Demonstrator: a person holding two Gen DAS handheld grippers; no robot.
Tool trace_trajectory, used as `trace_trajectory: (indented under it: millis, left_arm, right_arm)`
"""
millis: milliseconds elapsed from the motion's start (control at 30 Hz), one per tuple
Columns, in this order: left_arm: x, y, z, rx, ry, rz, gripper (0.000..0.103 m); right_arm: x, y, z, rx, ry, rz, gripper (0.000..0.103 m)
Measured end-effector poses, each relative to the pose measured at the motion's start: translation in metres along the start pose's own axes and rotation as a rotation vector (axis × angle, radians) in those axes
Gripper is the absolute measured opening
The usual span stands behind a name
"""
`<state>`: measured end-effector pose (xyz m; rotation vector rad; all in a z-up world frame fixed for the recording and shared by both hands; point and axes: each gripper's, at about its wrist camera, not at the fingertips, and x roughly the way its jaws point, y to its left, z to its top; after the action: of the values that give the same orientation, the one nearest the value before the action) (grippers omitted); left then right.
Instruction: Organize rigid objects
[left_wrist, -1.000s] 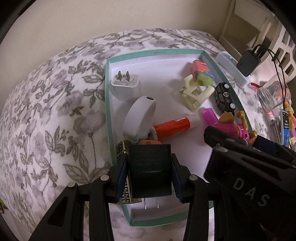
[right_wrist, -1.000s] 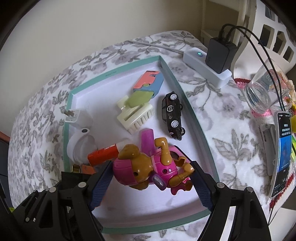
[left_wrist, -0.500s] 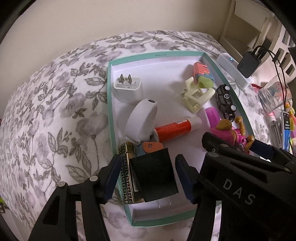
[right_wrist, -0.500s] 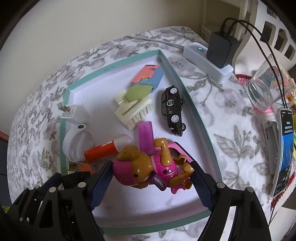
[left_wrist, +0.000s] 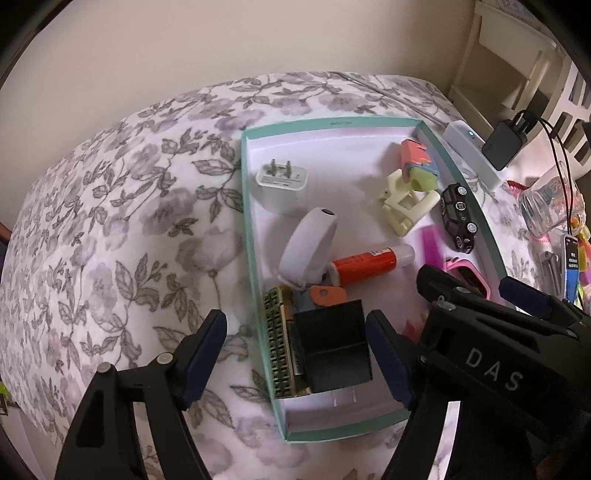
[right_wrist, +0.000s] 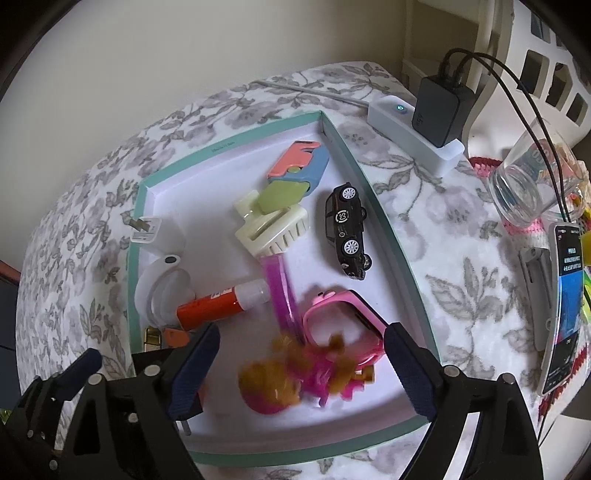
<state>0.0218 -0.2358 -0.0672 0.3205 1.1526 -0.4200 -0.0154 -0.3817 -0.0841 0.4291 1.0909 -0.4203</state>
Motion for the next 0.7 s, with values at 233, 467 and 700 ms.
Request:
trace_trajectory:
  millis: [233, 467, 700]
  left_arm:
    - [-0.006, 0.016, -0.002, -0.028, -0.011, 0.035, 0.079]
    - [-0.006, 0.053, -0.006, -0.131, -0.013, 0.094, 0.095]
    - [-0.009, 0.083, -0.012, -0.223, -0.025, 0.129, 0.099]
  right_arm:
    - [-0.004, 0.003, 0.000, 0.000, -0.016, 0.007, 0.099]
    - [-0.008, 0.011, -0.003, -0.017, -0.025, 0.008, 0.103]
    - [-0.016, 0.018, -0.007, -0.034, -0.045, 0.014, 0.103]
